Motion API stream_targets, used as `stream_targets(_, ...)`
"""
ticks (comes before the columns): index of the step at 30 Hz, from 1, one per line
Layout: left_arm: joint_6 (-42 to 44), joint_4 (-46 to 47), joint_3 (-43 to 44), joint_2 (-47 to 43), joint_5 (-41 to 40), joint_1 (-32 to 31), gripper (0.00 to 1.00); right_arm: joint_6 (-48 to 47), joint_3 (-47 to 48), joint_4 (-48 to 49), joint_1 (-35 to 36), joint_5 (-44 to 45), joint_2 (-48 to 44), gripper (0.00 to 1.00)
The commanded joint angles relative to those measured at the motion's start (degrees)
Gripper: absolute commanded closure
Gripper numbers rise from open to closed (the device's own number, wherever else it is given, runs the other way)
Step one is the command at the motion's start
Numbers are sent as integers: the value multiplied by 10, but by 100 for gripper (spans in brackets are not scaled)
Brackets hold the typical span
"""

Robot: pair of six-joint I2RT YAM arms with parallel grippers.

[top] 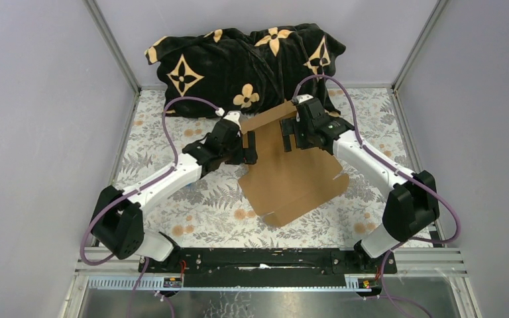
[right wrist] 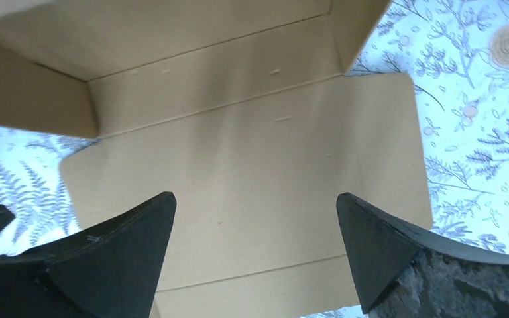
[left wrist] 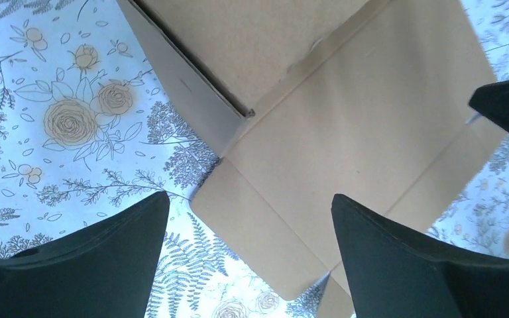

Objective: Fold the paper box

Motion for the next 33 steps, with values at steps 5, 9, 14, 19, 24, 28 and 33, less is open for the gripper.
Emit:
stream_targets(5,6,-67,65,-50,20,3,1,-1,3,0,-13,-73,-36,0)
stream_targets(9,10,-113,122,-60,24,3,2,77,-67,52,-76,-154,-89,0)
stream_targets(14,22,-153,228,-29,28,5,4,172,-127,83,-152,-261,-106,0)
stream_targets(19,46,-179,312,42,11,7,5,176,-147,30,-161,-207,-120,0)
stream_targets(24,54,-177,328,80,9,9,5,199,-231,56,-220,-159,-170,0)
stream_targets(28,54,-169,312,78,10,12,5,203,-312,137,-285,-219,-205,4)
stream_targets(33,57,-168,300,61,14,19,5,216,-380,193,-304,-199,-233,5)
